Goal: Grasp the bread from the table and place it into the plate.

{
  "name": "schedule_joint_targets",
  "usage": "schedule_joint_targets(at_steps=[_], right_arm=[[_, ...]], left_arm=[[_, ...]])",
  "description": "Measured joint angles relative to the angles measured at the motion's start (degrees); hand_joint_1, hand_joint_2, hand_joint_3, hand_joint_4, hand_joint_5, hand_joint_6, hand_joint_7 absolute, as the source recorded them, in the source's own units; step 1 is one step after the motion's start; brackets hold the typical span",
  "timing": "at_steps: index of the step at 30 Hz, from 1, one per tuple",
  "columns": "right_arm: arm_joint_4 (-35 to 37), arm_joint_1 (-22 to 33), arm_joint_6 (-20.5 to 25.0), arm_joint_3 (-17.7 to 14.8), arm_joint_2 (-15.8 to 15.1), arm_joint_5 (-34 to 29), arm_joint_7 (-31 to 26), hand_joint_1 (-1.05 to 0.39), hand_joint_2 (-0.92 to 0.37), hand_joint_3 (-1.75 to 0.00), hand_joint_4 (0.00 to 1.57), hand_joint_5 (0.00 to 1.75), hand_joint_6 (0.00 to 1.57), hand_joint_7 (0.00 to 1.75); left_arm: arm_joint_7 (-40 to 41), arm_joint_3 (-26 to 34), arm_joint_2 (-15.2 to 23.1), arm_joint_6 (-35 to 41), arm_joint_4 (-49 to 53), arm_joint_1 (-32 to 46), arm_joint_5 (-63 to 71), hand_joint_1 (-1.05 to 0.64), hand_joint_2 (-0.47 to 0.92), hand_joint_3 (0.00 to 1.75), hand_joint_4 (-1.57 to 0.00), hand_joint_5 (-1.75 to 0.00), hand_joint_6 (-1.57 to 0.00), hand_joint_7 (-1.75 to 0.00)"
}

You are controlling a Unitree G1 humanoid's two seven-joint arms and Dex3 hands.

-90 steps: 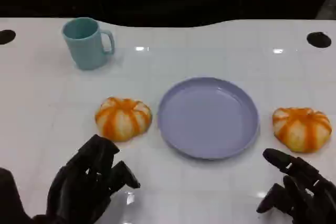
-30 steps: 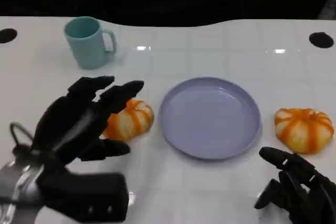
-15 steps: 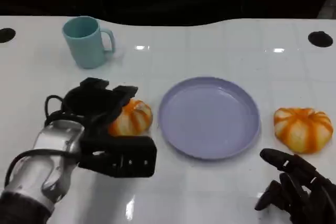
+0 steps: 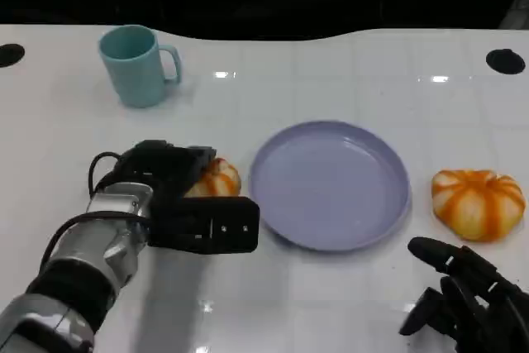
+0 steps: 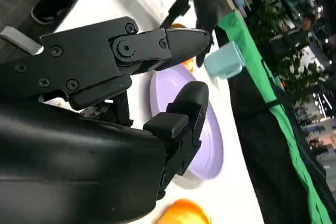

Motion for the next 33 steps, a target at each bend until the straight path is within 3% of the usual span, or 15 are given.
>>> schedule_joint_targets(at_steps=[7, 8, 10, 13, 14, 15, 16, 17, 18, 20, 21, 23, 27, 29, 33], right_arm=[[0.00, 0.58, 0.01, -0.12, 0.01, 0.66, 0.37, -0.79, -0.92, -0.18, 0.71, 1.43, 0.97, 0.53], [0.00, 0.61, 0.01, -0.13, 0.01, 0.67, 0.37, -0.80, -0.92, -0.20, 0.70, 1.44, 0.96, 0.53], [-0.22, 0.90, -0.03, -0.03, 0.02, 0.46, 0.28, -0.80, -0.92, -0.21, 0.69, 1.46, 0.96, 0.53], [-0.76, 1.83, -0.16, 0.35, 0.05, 0.06, -0.20, -0.80, -0.92, -0.21, 0.68, 1.47, 0.96, 0.53], [-0.77, 2.02, -0.17, 0.46, 0.05, 0.02, -0.30, -0.79, -0.92, -0.21, 0.68, 1.48, 0.96, 0.54], [-0.84, 2.21, -0.17, 0.52, 0.07, 0.00, -0.47, -0.78, -0.92, -0.21, 0.68, 1.48, 0.96, 0.54], [-1.02, 2.39, -0.17, 0.55, 0.08, -0.01, -0.76, -0.78, -0.92, -0.21, 0.67, 1.49, 0.96, 0.54], [-1.14, 2.47, -0.17, 0.58, 0.09, -0.01, -0.96, -0.78, -0.92, -0.21, 0.67, 1.49, 0.96, 0.54], [-1.32, 2.50, -0.17, 0.62, 0.09, -0.02, -1.11, -0.78, -0.92, -0.21, 0.67, 1.49, 0.96, 0.54], [-1.57, 2.44, -0.17, 0.62, 0.09, -0.01, -1.24, -0.78, -0.92, -0.20, 0.67, 1.49, 0.96, 0.55], [-1.57, 2.42, -0.16, 0.61, 0.09, 0.04, -1.25, -0.78, -0.92, -0.20, 0.67, 1.49, 0.96, 0.55], [-1.57, 2.34, -0.02, 0.54, 0.07, 0.23, -1.25, -0.79, -0.92, -0.20, 0.68, 1.49, 0.95, 0.55], [-1.57, 2.13, 0.19, 0.54, -0.09, 0.17, -1.25, -0.81, -0.92, -0.21, 0.68, 1.49, 0.96, 0.55], [-1.57, 2.03, 0.20, 0.52, -0.28, 0.17, -1.24, -0.81, -0.92, -0.20, 0.68, 1.49, 0.96, 0.56], [-1.57, 2.02, 0.38, 0.52, -0.35, 0.16, -1.56, -0.81, -0.92, -0.20, 0.68, 1.48, 0.96, 0.56]], left_arm=[[3.06, -0.99, -1.72, -2.72, 9.90, -4.90, -2.64, -0.41, 0.73, 0.00, -0.10, -0.11, -0.23, -0.01], [3.22, -1.12, -1.83, -2.89, 10.50, -5.16, -2.88, -0.33, 0.83, 0.02, -0.26, -0.14, -0.35, -0.03], [3.65, -1.17, -1.96, -4.65, 12.31, -5.60, -4.05, -0.27, 0.90, 0.12, -0.49, -0.19, -0.53, -0.06], [4.56, -1.18, -1.98, -7.03, 14.96, -6.27, -5.27, -0.25, 0.92, 0.14, -0.55, -0.19, -0.58, -0.06], [4.79, -1.24, -1.99, -7.28, 15.51, -6.54, -5.54, -0.25, 0.91, 0.08, -0.73, -0.97, -0.88, -0.37], [6.28, -1.26, -2.00, -7.56, 15.79, -6.63, -5.72, -0.25, 0.92, 0.06, -0.75, -1.30, -0.94, -0.54], [8.84, -1.27, -2.06, -7.89, 16.04, -6.61, -5.82, -0.25, 0.92, 0.05, -0.76, -1.51, -0.98, -0.65], [11.25, -1.26, -2.12, -8.21, 16.20, -6.61, -5.94, -0.24, 0.91, 0.11, -0.76, -1.60, -0.93, -0.87], [12.93, -1.27, -2.20, -8.70, 16.40, -6.61, -6.04, -0.21, 0.90, 0.24, -0.78, -1.67, -0.76, -1.30], [16.93, -1.17, -2.47, -9.25, 16.64, -6.29, -6.37, -0.16, 0.89, 0.34, -0.78, -1.73, -0.58, -1.65], [19.20, -0.99, -2.56, -9.66, 16.65, -5.90, -6.56, -0.15, 0.89, 0.35, -0.77, -1.74, -0.55, -1.70], [23.26, -0.28, -2.78, -10.09, 16.65, -5.11, -7.21, -0.14, 0.89, 0.38, -0.77, -1.74, -0.52, -1.74], [26.57, 1.90, -3.20, -10.73, 16.57, -4.95, -9.96, -0.15, 0.80, 0.69, -0.81, -1.75, -0.56, -1.75], [27.38, 3.53, -3.22, -11.19, 16.16, -4.95, -11.83, -0.16, 0.78, 0.77, -0.82, -1.75, -0.57, -1.75], [27.81, 6.80, -3.48, -12.23, 14.74, -5.11, -15.65, -0.15, 0.60, 1.05, -0.87, -1.75, -0.67, -1.75]])
